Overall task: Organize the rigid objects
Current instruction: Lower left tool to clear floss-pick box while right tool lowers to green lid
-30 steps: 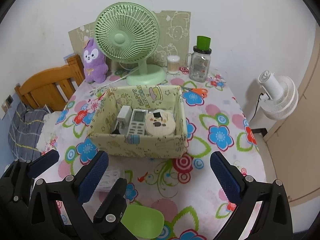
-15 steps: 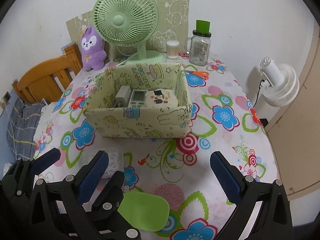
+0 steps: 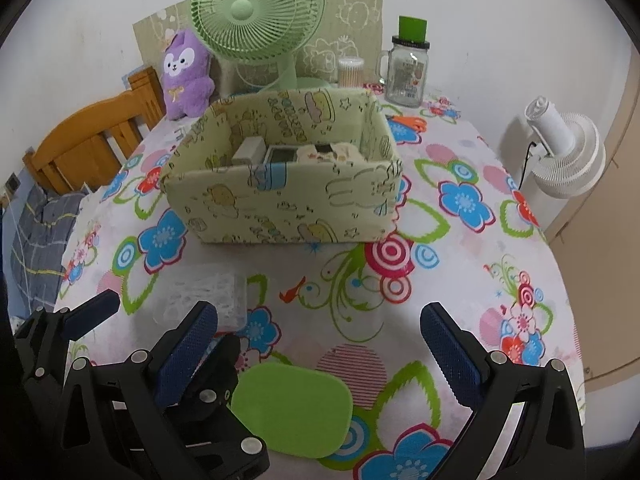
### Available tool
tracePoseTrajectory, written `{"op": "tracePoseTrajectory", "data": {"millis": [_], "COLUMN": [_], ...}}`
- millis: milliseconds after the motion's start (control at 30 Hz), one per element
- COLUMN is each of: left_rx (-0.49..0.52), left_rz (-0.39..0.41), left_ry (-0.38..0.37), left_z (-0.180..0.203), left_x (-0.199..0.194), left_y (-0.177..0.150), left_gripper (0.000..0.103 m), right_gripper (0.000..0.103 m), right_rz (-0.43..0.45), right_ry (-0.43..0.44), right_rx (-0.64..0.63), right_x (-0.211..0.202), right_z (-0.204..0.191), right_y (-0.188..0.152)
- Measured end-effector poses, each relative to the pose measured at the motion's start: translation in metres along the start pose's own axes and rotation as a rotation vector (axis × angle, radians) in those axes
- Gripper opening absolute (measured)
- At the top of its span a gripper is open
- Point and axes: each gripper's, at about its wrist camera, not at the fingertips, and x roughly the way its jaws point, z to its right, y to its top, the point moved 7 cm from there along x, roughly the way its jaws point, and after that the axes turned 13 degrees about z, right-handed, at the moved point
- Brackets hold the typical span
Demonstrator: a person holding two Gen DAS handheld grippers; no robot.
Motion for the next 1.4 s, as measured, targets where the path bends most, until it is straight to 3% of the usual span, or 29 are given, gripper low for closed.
{"op": "tracePoseTrajectory", "data": {"millis": [1200, 1400], "left_rx": [-0.099, -0.101], "left_rz": [-0.087, -0.103], "left_ry": [0.106, 0.106], "left_z": [-0.014, -0.017], "left_x": [0.072, 0.079], "left_y": [-0.006, -0.007], "left_gripper": [0.103, 0.098], "right_gripper": [0.103, 0.103], "right_rz": [-0.08, -0.094], "right_ry": [-0.067, -0.069], "right_rx": [0.024, 0.024], "right_x": [0.071, 0.078], "right_z": [0.017, 0.016], "right_y": [-0.002, -0.003]}}
